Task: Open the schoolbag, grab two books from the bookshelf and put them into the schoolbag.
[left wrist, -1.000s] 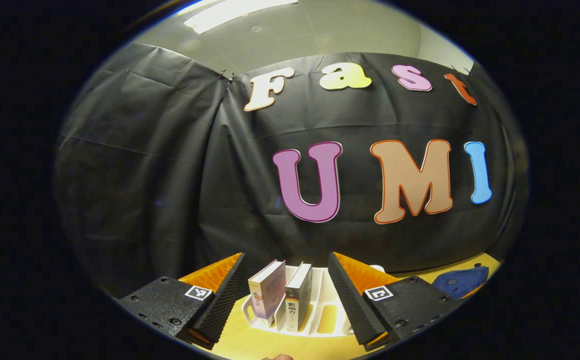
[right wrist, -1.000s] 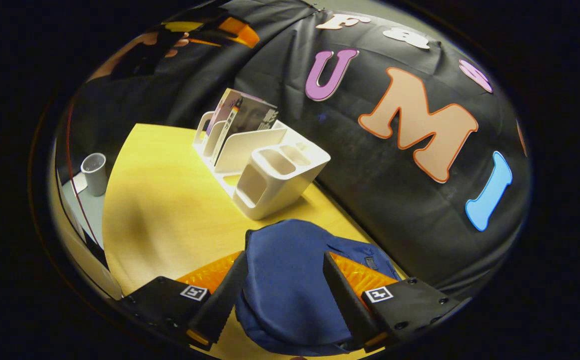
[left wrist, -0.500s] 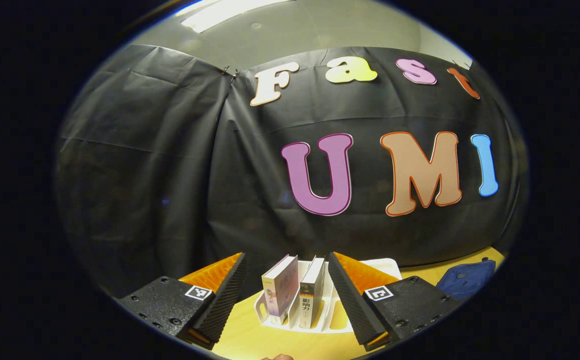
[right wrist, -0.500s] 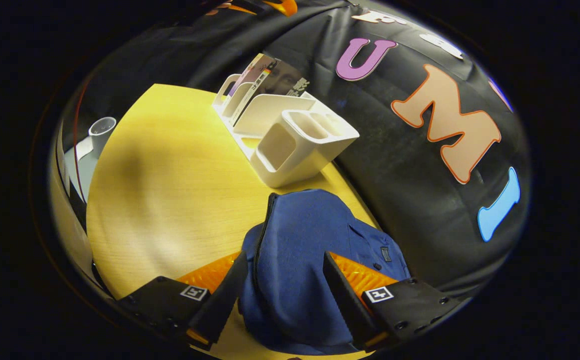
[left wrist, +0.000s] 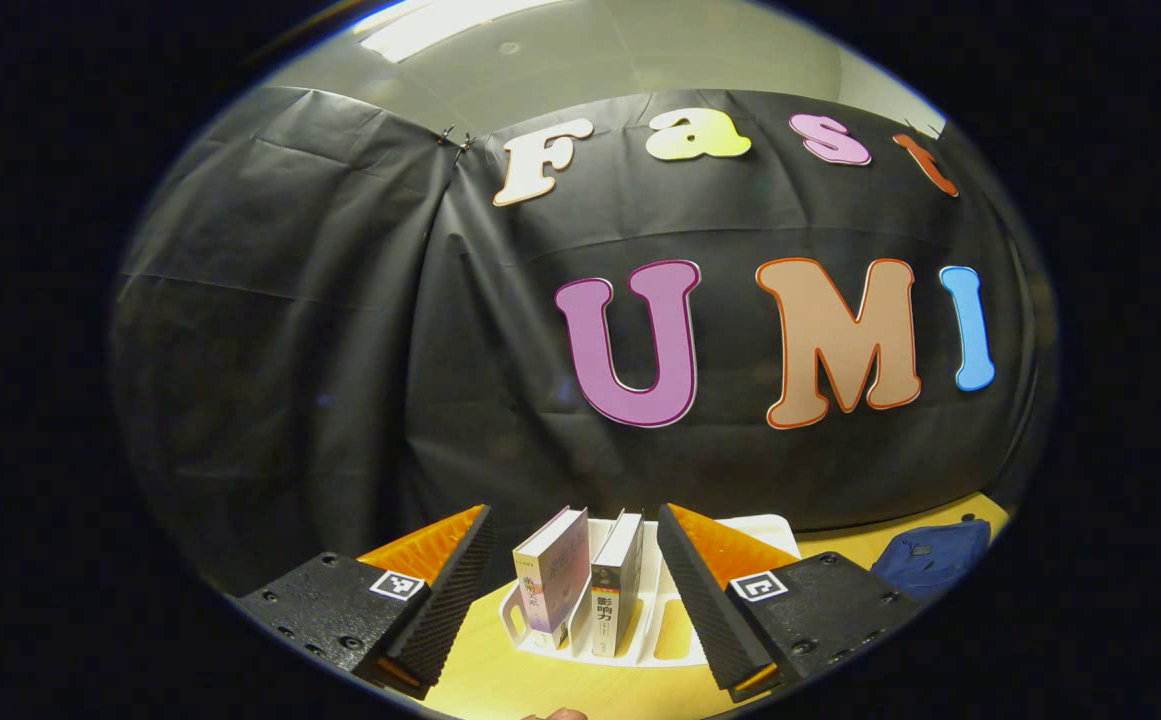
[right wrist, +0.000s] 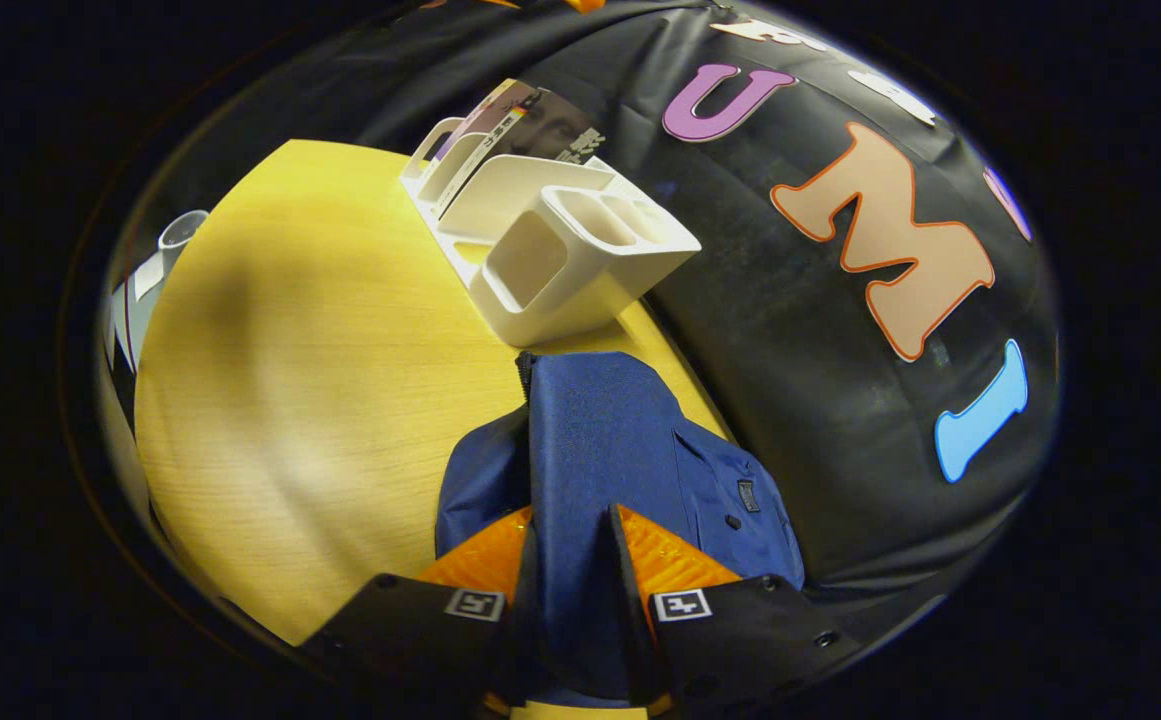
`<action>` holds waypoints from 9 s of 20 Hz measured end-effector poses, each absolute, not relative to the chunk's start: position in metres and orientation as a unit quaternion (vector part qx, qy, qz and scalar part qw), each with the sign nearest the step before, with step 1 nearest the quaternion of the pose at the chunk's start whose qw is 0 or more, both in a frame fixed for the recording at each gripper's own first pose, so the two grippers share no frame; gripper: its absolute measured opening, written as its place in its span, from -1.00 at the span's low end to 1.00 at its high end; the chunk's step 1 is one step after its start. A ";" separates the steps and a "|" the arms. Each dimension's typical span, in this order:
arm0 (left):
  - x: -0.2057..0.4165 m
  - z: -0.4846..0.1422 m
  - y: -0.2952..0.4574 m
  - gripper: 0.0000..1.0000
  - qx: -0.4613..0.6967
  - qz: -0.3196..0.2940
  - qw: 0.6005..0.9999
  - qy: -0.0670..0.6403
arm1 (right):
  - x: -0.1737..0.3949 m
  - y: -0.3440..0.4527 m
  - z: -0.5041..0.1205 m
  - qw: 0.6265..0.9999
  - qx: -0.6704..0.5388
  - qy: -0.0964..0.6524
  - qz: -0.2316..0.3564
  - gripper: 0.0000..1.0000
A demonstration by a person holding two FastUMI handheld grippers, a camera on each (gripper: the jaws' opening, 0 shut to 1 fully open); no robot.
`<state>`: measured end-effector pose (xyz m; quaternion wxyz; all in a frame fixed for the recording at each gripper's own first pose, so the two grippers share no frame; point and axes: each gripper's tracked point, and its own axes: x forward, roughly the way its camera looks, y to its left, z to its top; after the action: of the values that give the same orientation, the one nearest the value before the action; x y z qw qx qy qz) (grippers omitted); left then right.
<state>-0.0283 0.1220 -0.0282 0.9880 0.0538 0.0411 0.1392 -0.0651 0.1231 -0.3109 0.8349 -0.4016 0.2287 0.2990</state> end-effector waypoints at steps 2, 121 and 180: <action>-0.026 -0.030 0.122 0.86 0.055 0.140 0.988 0.043 | -0.061 0.121 -0.300 0.844 -0.399 0.220 0.284 -0.82; -0.063 -0.113 -0.082 -0.41 -0.326 -0.193 0.824 0.421 | 0.019 0.052 -0.189 0.916 -0.240 0.256 0.194 -0.84; -0.045 -0.245 -0.244 0.82 -0.406 -0.141 0.830 0.355 | 0.023 0.047 -0.181 0.930 -0.131 0.257 0.229 -0.84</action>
<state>-0.0448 -0.2445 -0.2447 0.8303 -0.4061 0.3546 -0.1412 0.0233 0.0475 -0.1814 0.9296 -0.1312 0.2571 0.2291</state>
